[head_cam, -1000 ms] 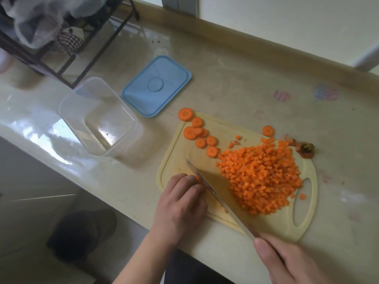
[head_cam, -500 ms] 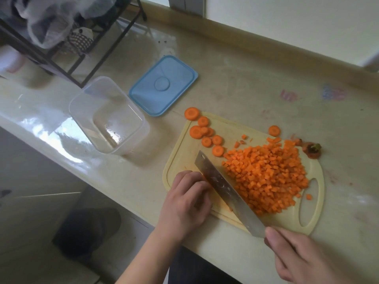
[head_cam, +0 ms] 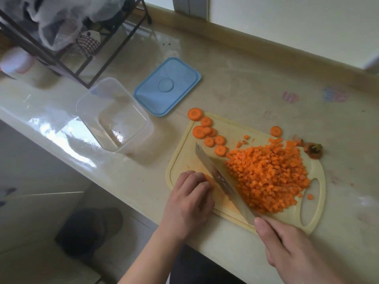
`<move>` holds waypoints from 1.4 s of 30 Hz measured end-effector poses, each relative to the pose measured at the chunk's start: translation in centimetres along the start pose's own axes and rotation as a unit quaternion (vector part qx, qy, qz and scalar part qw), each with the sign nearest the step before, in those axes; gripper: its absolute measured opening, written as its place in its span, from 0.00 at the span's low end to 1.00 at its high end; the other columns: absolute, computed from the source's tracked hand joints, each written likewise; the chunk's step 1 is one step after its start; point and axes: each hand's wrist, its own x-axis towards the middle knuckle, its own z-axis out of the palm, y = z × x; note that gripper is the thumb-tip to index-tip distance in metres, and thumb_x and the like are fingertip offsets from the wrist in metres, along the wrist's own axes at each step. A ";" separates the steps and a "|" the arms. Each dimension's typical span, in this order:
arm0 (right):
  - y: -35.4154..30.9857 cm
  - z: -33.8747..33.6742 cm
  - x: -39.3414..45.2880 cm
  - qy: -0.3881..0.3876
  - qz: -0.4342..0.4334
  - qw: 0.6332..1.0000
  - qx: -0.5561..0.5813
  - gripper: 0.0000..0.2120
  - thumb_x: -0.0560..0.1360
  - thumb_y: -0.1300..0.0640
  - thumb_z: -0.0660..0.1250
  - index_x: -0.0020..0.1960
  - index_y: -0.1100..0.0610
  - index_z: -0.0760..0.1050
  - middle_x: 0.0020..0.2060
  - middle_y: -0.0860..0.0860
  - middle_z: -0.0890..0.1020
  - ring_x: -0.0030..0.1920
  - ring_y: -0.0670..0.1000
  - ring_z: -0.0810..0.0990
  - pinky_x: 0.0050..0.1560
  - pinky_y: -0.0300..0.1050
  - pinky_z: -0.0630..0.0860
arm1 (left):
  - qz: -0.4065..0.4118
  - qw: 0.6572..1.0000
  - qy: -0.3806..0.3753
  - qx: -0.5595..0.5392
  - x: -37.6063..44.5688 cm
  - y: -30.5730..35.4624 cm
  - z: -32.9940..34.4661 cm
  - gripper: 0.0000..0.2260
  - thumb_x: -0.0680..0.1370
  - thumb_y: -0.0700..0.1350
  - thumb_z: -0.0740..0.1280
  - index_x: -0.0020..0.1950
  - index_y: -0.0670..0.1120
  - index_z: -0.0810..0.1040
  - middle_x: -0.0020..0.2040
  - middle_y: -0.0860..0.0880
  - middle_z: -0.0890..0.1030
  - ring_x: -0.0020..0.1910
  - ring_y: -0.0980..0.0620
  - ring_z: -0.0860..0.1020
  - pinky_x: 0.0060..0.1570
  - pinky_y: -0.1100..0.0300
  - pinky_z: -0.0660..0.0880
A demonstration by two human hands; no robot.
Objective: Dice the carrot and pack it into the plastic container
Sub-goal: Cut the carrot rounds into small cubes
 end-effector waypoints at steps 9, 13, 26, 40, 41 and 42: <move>1.1 0.2 -1.5 0.003 0.007 0.999 -0.036 0.23 0.59 0.17 0.47 0.51 0.17 0.66 0.33 0.19 0.72 0.41 0.24 0.72 0.40 0.20 0.66 | -0.007 1.000 0.007 -0.017 -0.1 0.1 -0.1 0.04 0.74 0.34 0.73 0.48 0.38 0.85 0.50 0.44 0.83 0.51 0.43 0.79 0.54 0.52 0.78; 1.9 0.4 -2.0 0.007 -0.058 0.997 -0.043 0.21 0.67 0.30 0.54 0.60 0.22 0.67 0.62 0.19 0.66 0.67 0.24 0.59 0.58 0.15 0.55 | -0.011 1.000 0.009 -0.019 -0.1 0.0 0.0 0.05 0.73 0.34 0.74 0.48 0.38 0.85 0.51 0.44 0.83 0.52 0.42 0.81 0.53 0.51 0.79; 0.3 0.4 0.3 -0.026 -0.022 0.999 -0.030 0.15 0.70 0.34 0.48 0.38 0.34 0.72 0.26 0.41 0.76 0.30 0.42 0.75 0.33 0.37 0.69 | -0.003 1.000 0.019 0.008 -0.7 0.0 -0.2 0.03 0.73 0.34 0.74 0.47 0.38 0.85 0.49 0.43 0.82 0.51 0.44 0.80 0.55 0.57 0.78; 1.8 0.4 -1.6 -0.020 -0.037 0.998 -0.040 0.25 0.62 0.18 0.43 0.56 0.17 0.62 0.57 0.14 0.63 0.62 0.19 0.59 0.55 0.15 0.57 | -0.008 0.999 0.033 -0.023 -1.0 0.1 -0.4 0.10 0.81 0.41 0.67 0.47 0.38 0.85 0.48 0.44 0.84 0.50 0.44 0.81 0.53 0.53 0.79; 2.0 0.6 -1.6 -0.015 -0.038 0.998 -0.045 0.24 0.62 0.18 0.43 0.55 0.17 0.63 0.58 0.13 0.61 0.63 0.20 0.57 0.56 0.14 0.55 | -0.009 0.999 0.036 -0.023 -1.0 0.0 -0.4 0.09 0.81 0.40 0.67 0.47 0.37 0.85 0.47 0.44 0.84 0.50 0.44 0.81 0.53 0.53 0.80; 2.3 0.8 -1.5 -0.012 -0.043 0.998 -0.055 0.24 0.63 0.19 0.43 0.55 0.18 0.67 0.59 0.13 0.60 0.64 0.20 0.56 0.57 0.14 0.54 | -0.009 0.999 0.040 -0.024 -1.0 0.0 -0.4 0.09 0.81 0.40 0.67 0.46 0.37 0.85 0.47 0.44 0.84 0.49 0.44 0.81 0.53 0.53 0.80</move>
